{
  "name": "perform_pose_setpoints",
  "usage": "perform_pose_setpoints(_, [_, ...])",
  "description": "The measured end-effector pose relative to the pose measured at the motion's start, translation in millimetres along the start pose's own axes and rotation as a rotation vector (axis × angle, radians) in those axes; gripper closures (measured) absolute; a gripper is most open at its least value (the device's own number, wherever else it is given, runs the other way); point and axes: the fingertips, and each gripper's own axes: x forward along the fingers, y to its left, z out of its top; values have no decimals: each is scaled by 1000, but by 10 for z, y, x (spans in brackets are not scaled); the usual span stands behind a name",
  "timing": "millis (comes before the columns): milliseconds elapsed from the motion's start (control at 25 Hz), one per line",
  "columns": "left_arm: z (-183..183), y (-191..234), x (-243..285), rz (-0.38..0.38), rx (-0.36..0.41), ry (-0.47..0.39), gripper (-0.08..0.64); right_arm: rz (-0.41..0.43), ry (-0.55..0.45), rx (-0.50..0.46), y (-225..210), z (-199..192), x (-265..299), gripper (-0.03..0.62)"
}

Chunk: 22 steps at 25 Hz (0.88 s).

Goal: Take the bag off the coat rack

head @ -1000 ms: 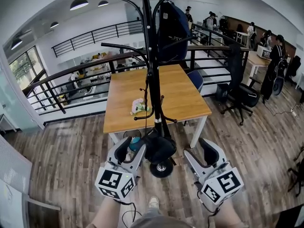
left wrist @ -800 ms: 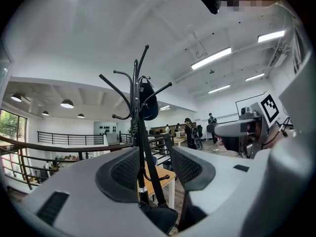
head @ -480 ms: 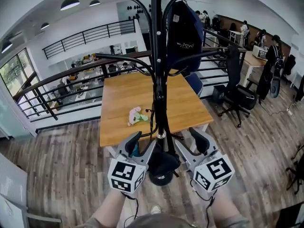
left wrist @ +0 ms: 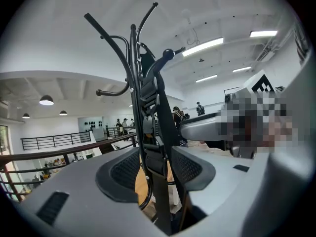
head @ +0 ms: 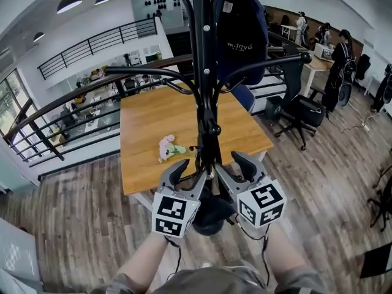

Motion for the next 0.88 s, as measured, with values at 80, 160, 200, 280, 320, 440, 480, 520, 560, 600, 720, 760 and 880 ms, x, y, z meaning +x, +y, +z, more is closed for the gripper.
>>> perform_pose_setpoints(80, [-69,30,93,-3,-12,11,353,-10,1,28,-54,-51,94,373])
perform_pose_setpoints(160, [-121,43,153,-11,-32,16,353,13,-20,50,-41,-59,159,375])
perform_pose_setpoints(200, [-134,42,177,-15,-35,17,353,28,-29,54,-22,-59,190,376])
perform_pose_setpoints(280, [-143,31,230,-22,-30,18,353,45,-29,49,-12,-80,254,376])
perform_pose_setpoints(320, [-144,23,259,-24,-30,19,353,45,-23,45,-25,-100,283,376])
perform_pose_setpoints(440, [-149,12,312,-6,-27,23,354,51,2,47,-71,-181,350,411])
perform_pose_setpoints(480, [-141,12,309,5,-24,21,364,60,4,52,-77,-193,356,459])
perform_pose_setpoints(520, [-132,17,297,20,-21,17,370,72,1,56,-74,-195,352,484])
perform_pose_setpoints(560, [-128,28,279,38,-19,10,376,89,-5,59,-63,-190,343,527])
perform_pose_setpoints(600, [-126,48,260,62,-18,0,379,107,-11,63,-48,-187,334,548])
perform_pose_setpoints(720, [-121,140,225,160,-17,-29,487,156,-19,81,-13,-187,325,558])
perform_pose_setpoints(760, [-119,164,222,188,-14,-33,515,171,-18,87,-3,-186,325,560])
perform_pose_setpoints(880, [-127,207,211,226,-23,-28,518,219,-18,113,29,-170,305,560])
